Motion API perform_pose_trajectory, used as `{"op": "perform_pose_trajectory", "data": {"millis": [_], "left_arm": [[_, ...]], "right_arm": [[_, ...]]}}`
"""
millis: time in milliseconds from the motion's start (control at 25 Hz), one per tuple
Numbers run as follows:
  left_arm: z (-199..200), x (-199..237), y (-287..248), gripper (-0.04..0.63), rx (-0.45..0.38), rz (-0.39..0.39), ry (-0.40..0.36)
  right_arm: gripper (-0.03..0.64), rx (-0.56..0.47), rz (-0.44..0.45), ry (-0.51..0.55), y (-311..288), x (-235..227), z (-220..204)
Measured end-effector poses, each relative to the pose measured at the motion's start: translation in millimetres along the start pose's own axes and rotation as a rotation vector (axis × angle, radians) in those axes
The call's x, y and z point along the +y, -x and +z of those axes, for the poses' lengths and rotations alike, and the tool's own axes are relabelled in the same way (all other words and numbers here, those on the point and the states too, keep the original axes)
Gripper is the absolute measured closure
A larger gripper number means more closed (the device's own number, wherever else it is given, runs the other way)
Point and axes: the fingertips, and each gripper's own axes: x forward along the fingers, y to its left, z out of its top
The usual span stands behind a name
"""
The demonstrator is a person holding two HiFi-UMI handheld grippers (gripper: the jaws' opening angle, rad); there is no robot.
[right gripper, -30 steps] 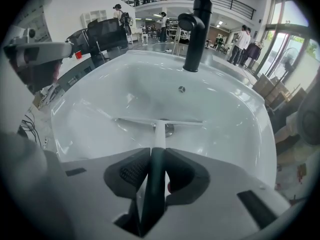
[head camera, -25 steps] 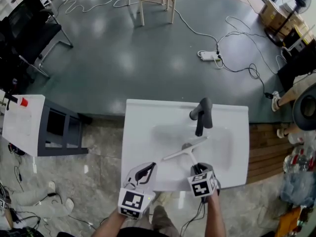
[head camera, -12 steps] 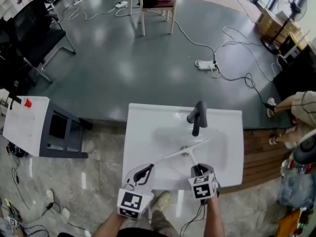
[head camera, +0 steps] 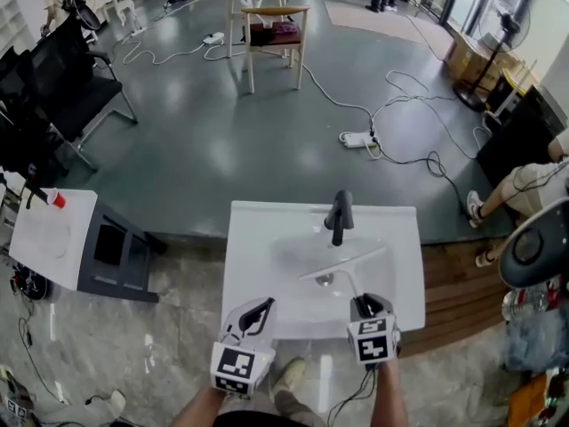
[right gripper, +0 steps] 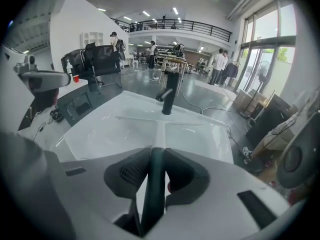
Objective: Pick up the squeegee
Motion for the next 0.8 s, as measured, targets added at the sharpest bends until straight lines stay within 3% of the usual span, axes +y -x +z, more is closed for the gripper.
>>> {"op": "perform_pose_trajectory", "data": {"millis": [480,800], "left_arm": [[44.6,-45.5,55.0,0.597,-0.115,0.007,-0.075],[66.5,-71.6,90.9,0.597,-0.175,0.012,-0.123]], "right_arm": [[0.525,-0.266,-0.1,-0.088,126.7,-23.1,28.6],[0.523,-0.384,-0.141,-0.16,196.5,-20.8,8.7]]}}
